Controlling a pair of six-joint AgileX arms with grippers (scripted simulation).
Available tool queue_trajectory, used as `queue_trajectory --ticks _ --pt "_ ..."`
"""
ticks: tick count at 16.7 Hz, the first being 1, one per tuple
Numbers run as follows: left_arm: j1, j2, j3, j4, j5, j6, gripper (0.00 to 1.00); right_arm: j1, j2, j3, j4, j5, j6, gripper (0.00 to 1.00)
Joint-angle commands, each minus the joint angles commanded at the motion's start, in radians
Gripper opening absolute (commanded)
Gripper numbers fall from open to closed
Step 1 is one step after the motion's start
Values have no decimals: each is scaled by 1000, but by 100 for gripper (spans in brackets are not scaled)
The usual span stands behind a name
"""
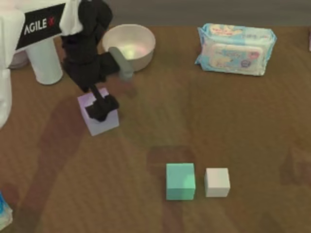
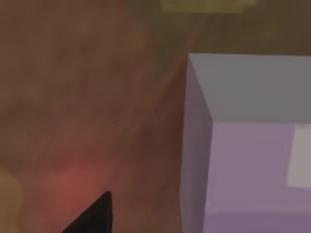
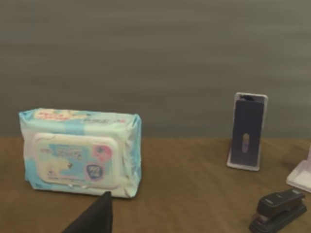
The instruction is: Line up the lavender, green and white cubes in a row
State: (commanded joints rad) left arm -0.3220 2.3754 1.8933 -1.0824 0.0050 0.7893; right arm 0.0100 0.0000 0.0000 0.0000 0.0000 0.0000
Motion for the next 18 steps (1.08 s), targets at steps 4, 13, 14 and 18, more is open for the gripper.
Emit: queue_trajectory --ticks 4,13,14,18 --pt "0 44 -84 123 0 1 100 0 0 0 0 0 0 100" --pt "-1 47 -88 128 0 1 62 0 0 0 0 0 0 100" --pt "-1 47 -88 128 0 1 55 0 0 0 0 0 0 100" --pt "-1 47 -88 128 0 1 25 0 0 0 0 0 0 100"
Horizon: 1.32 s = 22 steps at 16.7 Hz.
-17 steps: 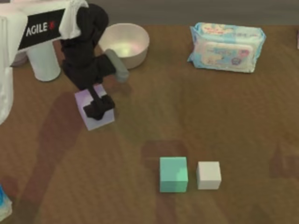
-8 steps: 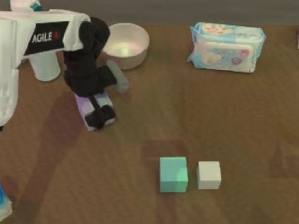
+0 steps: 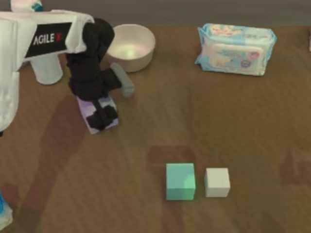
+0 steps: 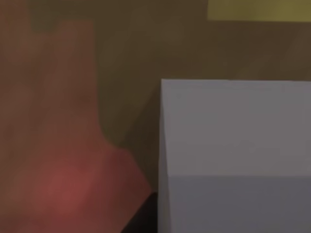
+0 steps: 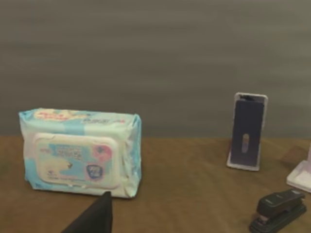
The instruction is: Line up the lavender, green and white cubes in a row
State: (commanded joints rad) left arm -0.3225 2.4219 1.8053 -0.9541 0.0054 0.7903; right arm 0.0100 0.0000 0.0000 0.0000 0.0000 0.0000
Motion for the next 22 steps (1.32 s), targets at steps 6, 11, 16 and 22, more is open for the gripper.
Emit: queue_trajectory --ticks 6,11,16,22 --pt "0 0 0 0 0 0 0 0 0 0 0 0 0 100" --pt "0 0 0 0 0 0 0 0 0 0 0 0 0 100" --pt "11 -31 49 -77 3 -4 0 0 0 0 0 0 0 100" --pt "20 -87 145 -230 2 -3 0 0 0 0 0 0 0 100"
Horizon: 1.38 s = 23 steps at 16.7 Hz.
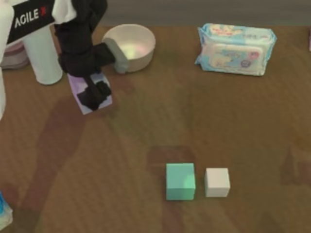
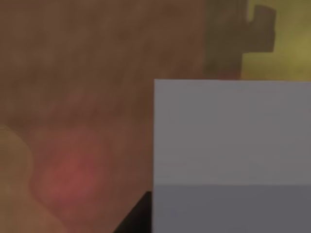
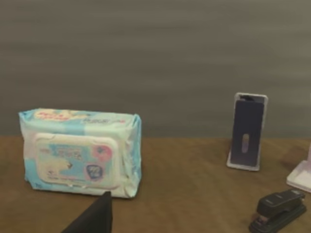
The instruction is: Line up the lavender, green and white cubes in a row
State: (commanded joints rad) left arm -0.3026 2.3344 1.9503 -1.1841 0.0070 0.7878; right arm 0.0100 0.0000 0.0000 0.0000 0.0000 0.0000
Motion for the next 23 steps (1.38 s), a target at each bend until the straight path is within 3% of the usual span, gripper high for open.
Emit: queue_trajectory --ticks 7,18,23 --pt "-37 -60 -74 26 0 17 0 0 0 0 0 0 0 100" --pt "-290 -494 -678 176 -2 158 0 0 0 0 0 0 0 100" --pt "-298 -510 -698 181 -3 165 0 0 0 0 0 0 0 100"
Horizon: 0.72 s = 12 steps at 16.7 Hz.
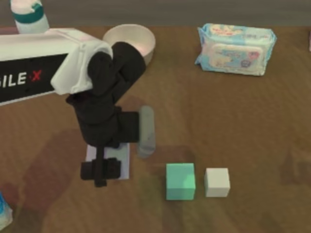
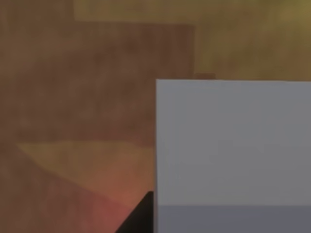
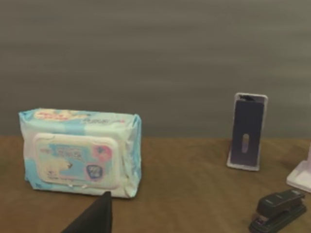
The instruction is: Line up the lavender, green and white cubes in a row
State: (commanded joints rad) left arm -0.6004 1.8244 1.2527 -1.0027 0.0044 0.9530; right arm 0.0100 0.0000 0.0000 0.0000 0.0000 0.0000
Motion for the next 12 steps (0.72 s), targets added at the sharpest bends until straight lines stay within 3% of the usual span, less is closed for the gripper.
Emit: queue_trajectory --ticks 12 --pt "-13 124 -137 266 1 -6 0 0 0 0 0 0 0 100"
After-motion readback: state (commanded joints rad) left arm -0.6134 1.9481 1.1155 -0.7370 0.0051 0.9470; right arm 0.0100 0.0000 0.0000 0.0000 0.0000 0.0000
